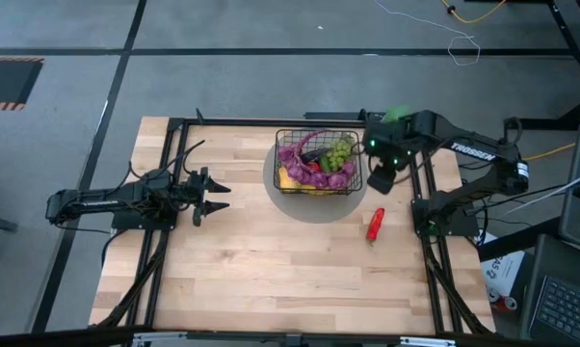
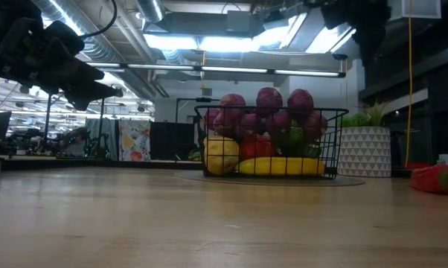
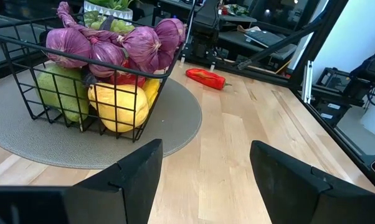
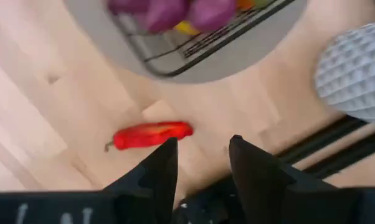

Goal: Build produce basket
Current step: Put the red chili pepper into the black wire basket

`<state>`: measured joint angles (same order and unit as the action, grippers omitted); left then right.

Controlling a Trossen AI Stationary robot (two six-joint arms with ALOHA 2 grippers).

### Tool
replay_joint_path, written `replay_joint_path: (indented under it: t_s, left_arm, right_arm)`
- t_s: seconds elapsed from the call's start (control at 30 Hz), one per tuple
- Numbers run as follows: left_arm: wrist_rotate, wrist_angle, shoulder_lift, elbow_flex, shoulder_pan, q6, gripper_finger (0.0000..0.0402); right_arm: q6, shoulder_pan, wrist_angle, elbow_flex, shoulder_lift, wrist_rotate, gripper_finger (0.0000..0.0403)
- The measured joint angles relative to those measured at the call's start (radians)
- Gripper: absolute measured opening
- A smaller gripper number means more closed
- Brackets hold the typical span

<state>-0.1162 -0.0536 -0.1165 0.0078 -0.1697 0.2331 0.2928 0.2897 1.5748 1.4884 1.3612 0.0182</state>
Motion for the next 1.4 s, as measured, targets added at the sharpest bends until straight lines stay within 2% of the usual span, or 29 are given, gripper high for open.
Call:
replay_joint_path:
  t_s: [0.23, 0.37, 0.63, 0.8, 1.1, 1.4]
  left_arm:
    - [0.0, 0.0, 0.0, 0.0, 0.0, 0.0, 0.0238]
    - [0.0, 0.0, 0.0, 0.0, 0.0, 0.0, 0.0238]
    - [0.0, 0.0, 0.0, 0.0, 0.0, 0.0, 0.0238]
    - [0.0, 0.0, 0.0, 0.0, 0.0, 0.0, 0.0238]
    - [0.0, 0.0, 0.0, 0.0, 0.0, 0.0, 0.0238]
    - [0.0, 0.0, 0.0, 0.0, 0.0, 0.0, 0.0238]
  right_arm:
    - [0.065, -0.182, -0.005, -0.14, -0.057, -0.005, 0.0145]
    - [0.16, -0.271, -0.023, -0.244, -0.093, 0.012, 0.0145]
    - [0.325, -0.39, -0.184, -0.485, -0.128, 0.065, 0.0145]
    - [0.488, -0.442, -0.272, -0.608, -0.127, 0.069, 0.0145]
    - [0.702, -0.477, -0.45, -0.743, -0.127, 0.237, 0.0145]
    - [0.812, -0.477, -0.565, -0.859, -0.127, 0.244, 0.0145]
